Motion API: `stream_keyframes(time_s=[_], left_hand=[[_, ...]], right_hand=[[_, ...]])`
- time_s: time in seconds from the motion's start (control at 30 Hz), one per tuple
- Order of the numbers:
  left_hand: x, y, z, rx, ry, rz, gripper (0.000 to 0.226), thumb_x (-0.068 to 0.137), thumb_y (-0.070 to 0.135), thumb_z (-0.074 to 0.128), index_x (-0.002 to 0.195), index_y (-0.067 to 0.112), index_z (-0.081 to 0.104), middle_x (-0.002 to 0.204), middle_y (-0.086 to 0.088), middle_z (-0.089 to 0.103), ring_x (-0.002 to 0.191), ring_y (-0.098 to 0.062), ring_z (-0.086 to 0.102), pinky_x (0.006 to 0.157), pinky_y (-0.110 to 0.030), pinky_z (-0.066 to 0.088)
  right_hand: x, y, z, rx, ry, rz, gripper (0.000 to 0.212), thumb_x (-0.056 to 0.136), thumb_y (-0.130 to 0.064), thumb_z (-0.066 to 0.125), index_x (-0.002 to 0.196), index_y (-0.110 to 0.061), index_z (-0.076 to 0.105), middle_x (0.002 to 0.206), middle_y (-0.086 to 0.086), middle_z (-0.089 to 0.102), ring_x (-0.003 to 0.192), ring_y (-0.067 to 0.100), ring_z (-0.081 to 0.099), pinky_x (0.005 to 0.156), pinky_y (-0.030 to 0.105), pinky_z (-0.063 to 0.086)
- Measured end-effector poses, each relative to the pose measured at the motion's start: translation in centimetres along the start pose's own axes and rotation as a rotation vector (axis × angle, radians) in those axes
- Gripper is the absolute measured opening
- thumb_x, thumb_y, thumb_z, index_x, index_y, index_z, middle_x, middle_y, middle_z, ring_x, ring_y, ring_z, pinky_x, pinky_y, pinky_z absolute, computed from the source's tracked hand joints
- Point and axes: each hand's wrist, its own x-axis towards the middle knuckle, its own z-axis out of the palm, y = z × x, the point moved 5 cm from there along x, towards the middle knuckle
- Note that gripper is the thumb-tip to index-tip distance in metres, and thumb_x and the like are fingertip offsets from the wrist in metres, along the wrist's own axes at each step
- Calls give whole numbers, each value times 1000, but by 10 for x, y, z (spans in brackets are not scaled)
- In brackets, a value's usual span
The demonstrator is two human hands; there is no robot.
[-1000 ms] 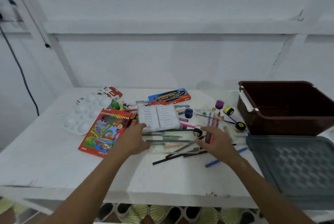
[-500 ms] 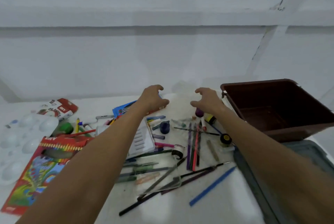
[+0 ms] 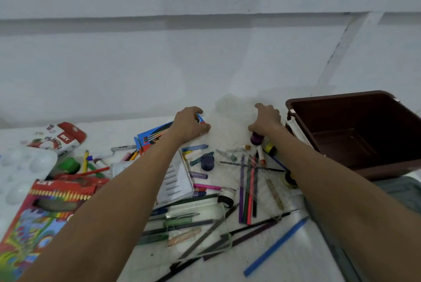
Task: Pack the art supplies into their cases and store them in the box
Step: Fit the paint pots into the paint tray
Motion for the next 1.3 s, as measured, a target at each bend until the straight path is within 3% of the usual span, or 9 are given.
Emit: stream_keyframes(time_s=[0.23,0.4,0.53,0.7,0.83,1.0,1.1,1.2,1.3], left_hand=[[-20,-14,-31,-147,68,-72,68,77,43,74,134,17,48,127,-6,56,109,-20,55,87,-27,42],[-57,-25,-72,-481,156,-163,87,69,63,71,140,23,38,121,-7,57,96,-22,66,88,-40,54],[-108,-29,-95,-684,129,-178,72,79,38,75,139,17,40,108,-14,63,77,-23,71,68,-33,60],[-184,-46,-108,-821,71,-189,61,78,21,77,133,10,51,104,-18,69,85,-28,71,73,-29,59],[-247,-58,-118,-959,141,-155,49,82,8,70,129,14,54,105,-19,69,91,-28,70,69,-24,57],[-315,-78,-110,-851,200,-93,59,78,13,75,128,32,51,103,-15,71,93,-32,68,72,-41,56],[-343,-80,-96,-766,235,-58,48,82,7,72,114,36,51,89,2,73,74,-11,68,58,-23,51],[-360,-91,-82,-652,260,-44,41,83,0,67,113,22,48,62,19,59,60,2,55,58,-16,46],[-373,-104,-73,-502,285,-56,41,79,6,74,108,29,54,70,6,59,66,-12,58,64,-26,48]], right_hand=[[-22,-37,-19,294,76,-267,84,67,-21,80,139,-22,37,131,14,36,121,31,35,97,36,36],[-75,-70,-36,409,95,-555,90,58,-23,86,137,-22,41,128,6,41,122,25,38,103,34,34],[-128,-82,-39,415,97,-692,90,58,-25,86,136,-23,42,126,3,43,121,24,39,103,33,31],[-193,-89,-37,385,68,-808,91,58,-36,86,137,-24,42,126,3,42,120,22,36,103,30,27],[-230,-76,-35,349,108,-715,99,53,-63,79,138,-35,36,123,-4,42,115,14,39,101,30,33],[-270,-51,-2,865,-351,-274,73,73,-66,62,135,-35,40,129,-2,48,104,17,56,79,36,54],[-295,-45,23,1142,-560,-104,55,83,-63,54,122,-24,54,124,4,59,101,29,64,73,42,58],[-315,-34,33,1243,-533,-119,23,94,-38,51,110,-23,58,114,7,63,93,22,68,74,35,58],[-329,-15,43,1174,-479,-254,38,87,-33,62,124,-28,52,126,3,54,101,14,64,86,33,55]])
